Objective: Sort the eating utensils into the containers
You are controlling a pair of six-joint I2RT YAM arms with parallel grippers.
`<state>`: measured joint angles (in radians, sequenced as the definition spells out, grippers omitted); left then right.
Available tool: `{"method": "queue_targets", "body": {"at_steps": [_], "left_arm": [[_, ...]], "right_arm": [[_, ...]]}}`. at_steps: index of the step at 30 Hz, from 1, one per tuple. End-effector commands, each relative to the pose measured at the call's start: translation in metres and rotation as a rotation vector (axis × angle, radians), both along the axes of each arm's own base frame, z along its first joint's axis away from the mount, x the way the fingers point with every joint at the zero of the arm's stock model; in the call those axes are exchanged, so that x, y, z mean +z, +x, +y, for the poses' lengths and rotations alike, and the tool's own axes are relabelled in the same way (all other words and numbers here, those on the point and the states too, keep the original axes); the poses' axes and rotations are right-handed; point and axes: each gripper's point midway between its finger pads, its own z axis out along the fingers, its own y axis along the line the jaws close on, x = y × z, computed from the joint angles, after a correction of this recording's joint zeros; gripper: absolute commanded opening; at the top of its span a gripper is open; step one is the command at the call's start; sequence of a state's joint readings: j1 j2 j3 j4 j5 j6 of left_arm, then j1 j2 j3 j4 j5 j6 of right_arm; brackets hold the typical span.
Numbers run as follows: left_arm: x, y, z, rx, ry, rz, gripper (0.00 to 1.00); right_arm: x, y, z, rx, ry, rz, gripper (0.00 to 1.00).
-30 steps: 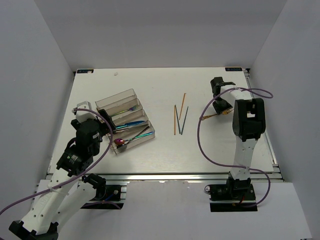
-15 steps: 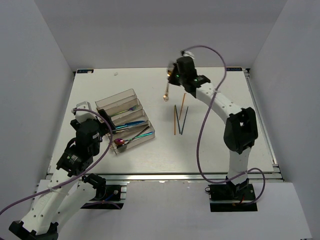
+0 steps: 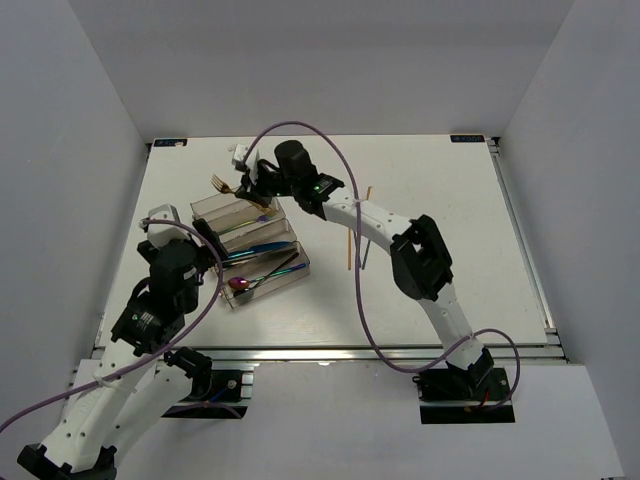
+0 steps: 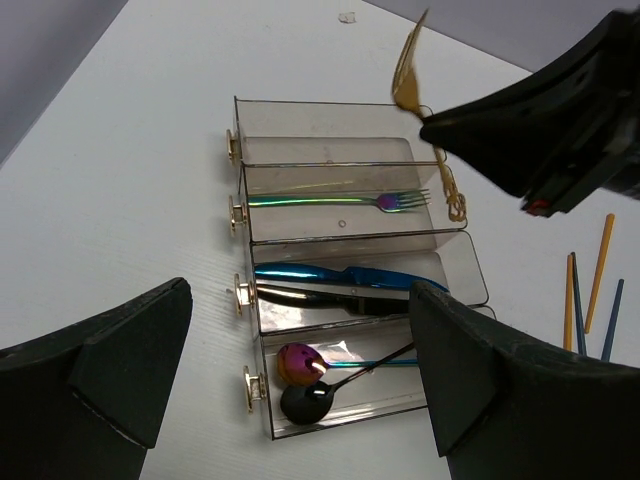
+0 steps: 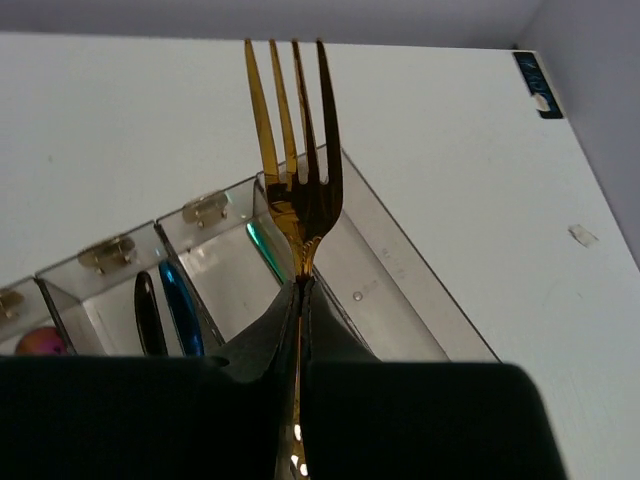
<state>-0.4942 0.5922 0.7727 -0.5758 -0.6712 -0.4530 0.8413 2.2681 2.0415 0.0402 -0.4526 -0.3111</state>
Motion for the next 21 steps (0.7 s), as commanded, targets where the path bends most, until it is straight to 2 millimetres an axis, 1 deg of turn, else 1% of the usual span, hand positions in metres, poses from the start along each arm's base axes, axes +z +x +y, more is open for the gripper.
{"method": "queue_targets", "body": {"at_steps": [1,2,3,7,11,12,14,16,18,19,21], "left_arm": [[0.001,-0.002,0.004,0.013,-0.001,-0.006,0.98],[0.002,-0.003,0.003,0.01,-0.002,-0.008,0.98],[0.002,-0.003,0.003,0.008,-0.004,-0.01,0.98],[0.004,-0.004,0.002,0.0,-0.01,-0.021,0.98],[0.004,-0.003,0.001,-0.006,-0.009,-0.021,0.98],[0.004,-0.003,0.001,-0.009,-0.009,-0.02,0.98],[0.004,-0.002,0.0,-0.013,-0.008,-0.019,0.98],[0.002,-0.002,-0.001,-0.016,-0.007,-0.015,0.98],[0.003,-0.002,-0.001,-0.016,-0.007,-0.014,0.98],[0.002,-0.001,-0.001,-0.016,-0.007,-0.014,0.98],[0.002,-0.001,-0.001,-0.016,-0.004,-0.011,0.98]], "right_arm": [[0.029,-0.004,0.008,0.217,0.073,-0.222,0.0],[0.037,-0.002,0.011,0.237,0.08,-0.259,0.0],[0.024,-0.002,0.014,0.26,0.066,-0.257,0.0],[0.008,-0.011,0.018,0.36,0.069,-0.292,0.0],[-0.009,-0.018,0.017,0.427,0.07,-0.271,0.0],[-0.016,-0.019,0.017,0.434,0.062,-0.265,0.0],[-0.023,-0.017,0.016,0.425,0.044,-0.278,0.0],[-0.037,-0.014,0.014,0.412,0.014,-0.277,0.0],[-0.047,-0.011,0.012,0.398,-0.007,-0.272,0.0],[-0.056,-0.006,0.011,0.373,-0.032,-0.274,0.0],[-0.069,0.001,0.008,0.339,-0.067,-0.283,0.0]]}}
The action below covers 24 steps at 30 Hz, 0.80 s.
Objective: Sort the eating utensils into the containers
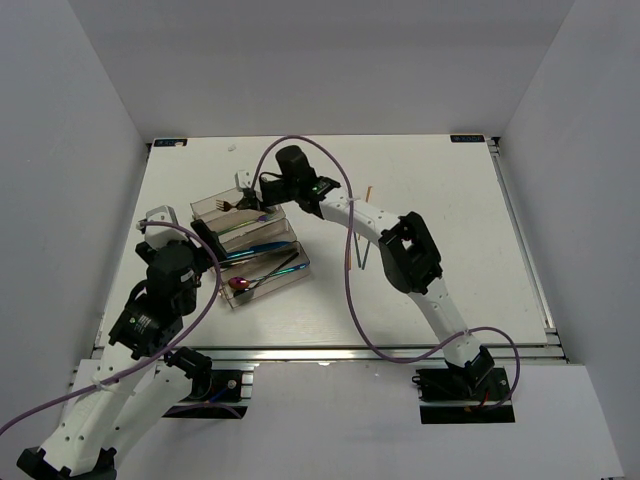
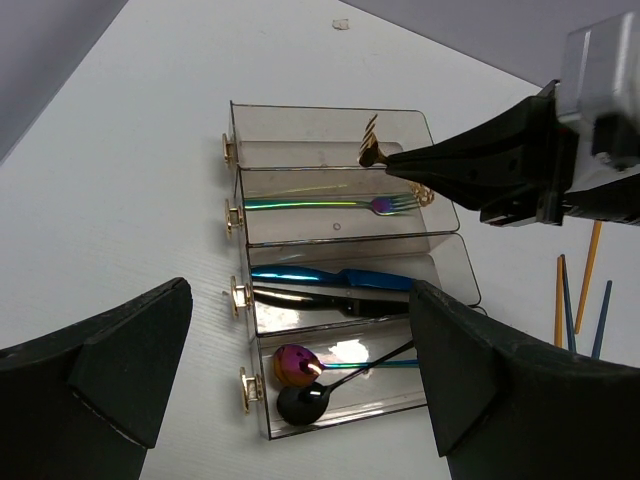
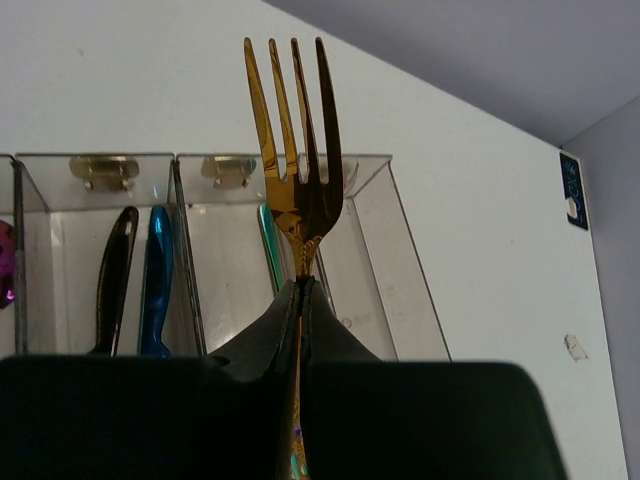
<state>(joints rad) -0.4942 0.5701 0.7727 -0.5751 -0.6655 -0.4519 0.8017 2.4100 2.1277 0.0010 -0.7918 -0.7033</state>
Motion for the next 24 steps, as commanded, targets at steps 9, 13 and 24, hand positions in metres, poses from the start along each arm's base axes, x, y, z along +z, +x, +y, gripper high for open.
{"method": "queue_targets", "body": {"at_steps": [9,13,24], "left_arm": [[-0.003,0.002,-0.003,-0.017,0.007,0.009,0.98],[-0.002,0.001,-0.003,-0.015,0.005,0.005,0.98],[-0.008,0.004,-0.004,-0.017,0.013,0.028,0.98]], "right_arm": [[-0.04,0.012,-0.009,-0.066,-0.088,-0.045,0.13],[-0.026,0.011,-0.01,-0.076,-0.071,-0.046,0.55],[0.118,0.054,-0.079,-0.694,0.321,0.082,0.89]]}}
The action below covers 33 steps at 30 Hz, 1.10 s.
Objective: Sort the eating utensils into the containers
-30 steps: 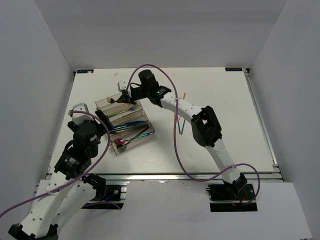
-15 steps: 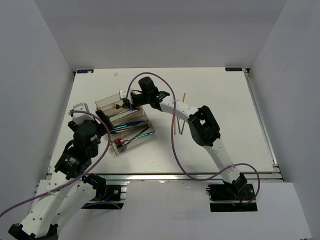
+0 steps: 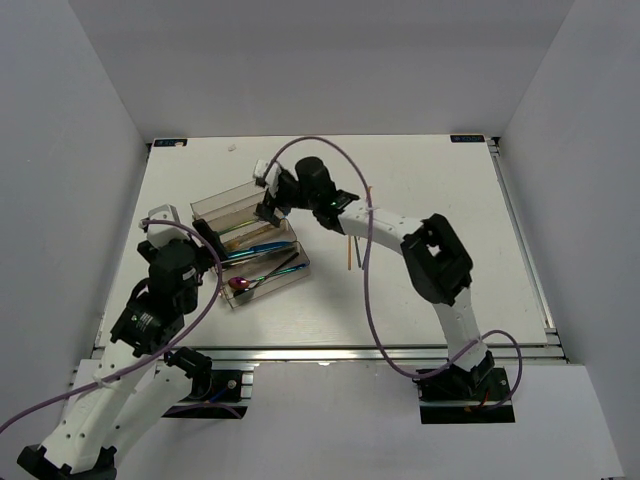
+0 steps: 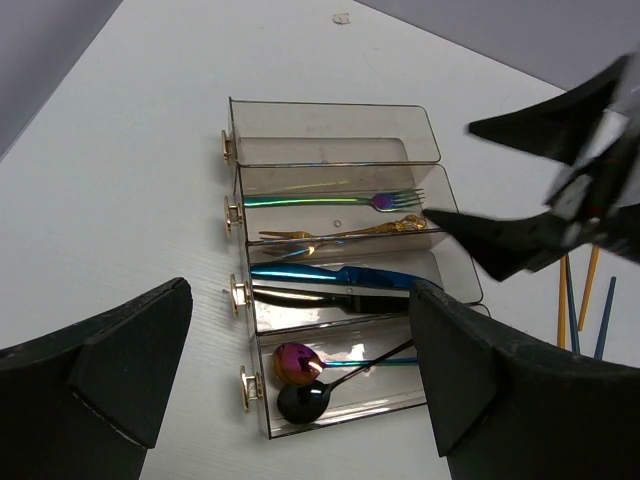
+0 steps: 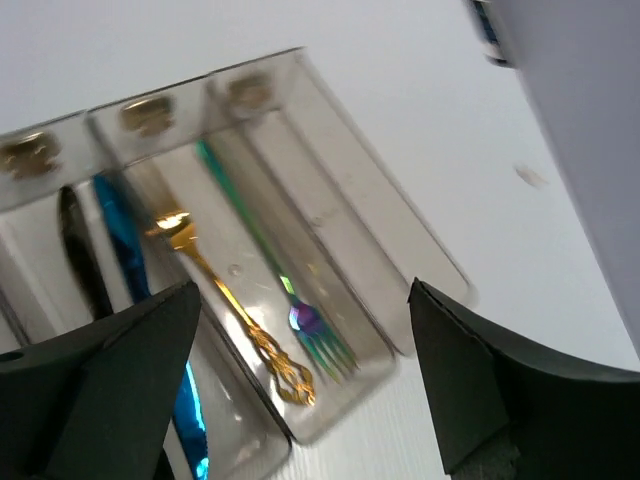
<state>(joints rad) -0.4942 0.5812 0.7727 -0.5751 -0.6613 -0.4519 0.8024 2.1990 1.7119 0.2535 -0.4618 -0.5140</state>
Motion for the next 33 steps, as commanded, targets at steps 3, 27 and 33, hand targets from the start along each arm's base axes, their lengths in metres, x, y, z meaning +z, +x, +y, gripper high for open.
{"method": "queue_targets", "body": {"at_steps": [3,27,33], "left_arm": [[-0.009,0.006,-0.007,-0.023,0.015,0.035,0.98],[-0.141,0.1,-0.276,-0.466,0.07,0.552,0.98],[-0.167,0.111,-0.317,-0.564,0.056,0.619,0.74]], "right_arm": [[0.142,0.064,-0.107,-0.801,0.347,0.14,0.89],[0.008,-0.108,-0.417,-1.56,0.38,0.679,0.89],[-0.005,-0.113,-0.415,-1.522,0.343,0.718,0.89]]}}
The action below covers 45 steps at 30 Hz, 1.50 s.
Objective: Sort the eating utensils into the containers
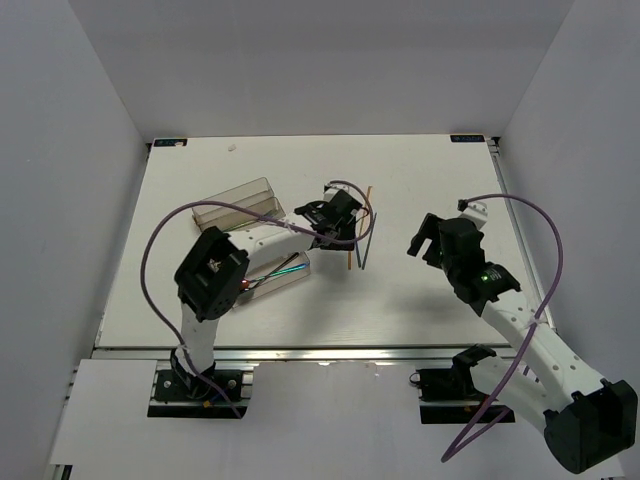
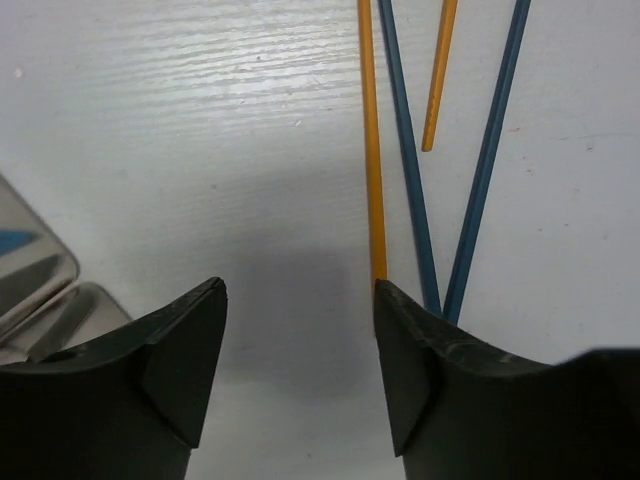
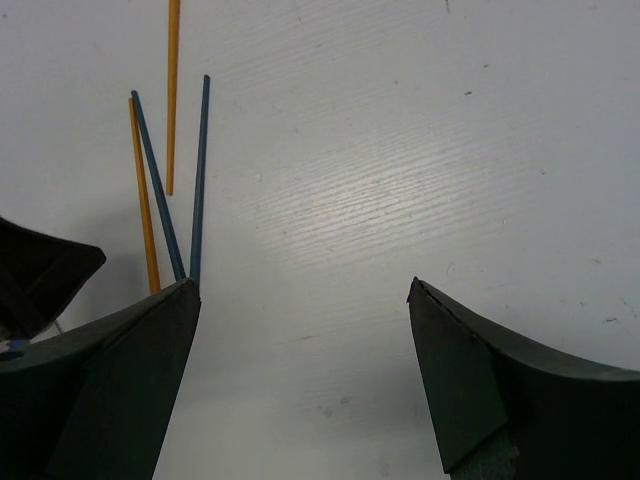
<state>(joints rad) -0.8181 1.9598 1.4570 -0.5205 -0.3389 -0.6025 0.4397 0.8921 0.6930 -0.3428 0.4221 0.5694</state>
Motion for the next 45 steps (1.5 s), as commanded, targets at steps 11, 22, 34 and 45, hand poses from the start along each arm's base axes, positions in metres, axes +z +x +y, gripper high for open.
{"method": "queue_targets", "body": {"at_steps": [11,22,34,45], "left_arm": [[-0.027,0.002,-0.03,-0.096,0.025,0.079,0.64],[-0.045,-0.003,-0.035,-0.105,0.039,0.115,0.6],[-0.062,-0.007,-0.032,-0.099,0.098,0.148,0.46],[-0.1,-0.038,-0.007,-0.115,0.199,0.252,0.08]], "right_arm": [[-0.009,-0.005,0.002,0.04,0.006,0.001,0.89],[-0.007,-0.005,0.003,0.046,0.011,-0.006,0.89],[-0.005,-0.006,0.003,0.049,0.01,-0.015,0.89],[0.002,-0.008,0.004,0.059,0.024,-0.035,0.89]]}}
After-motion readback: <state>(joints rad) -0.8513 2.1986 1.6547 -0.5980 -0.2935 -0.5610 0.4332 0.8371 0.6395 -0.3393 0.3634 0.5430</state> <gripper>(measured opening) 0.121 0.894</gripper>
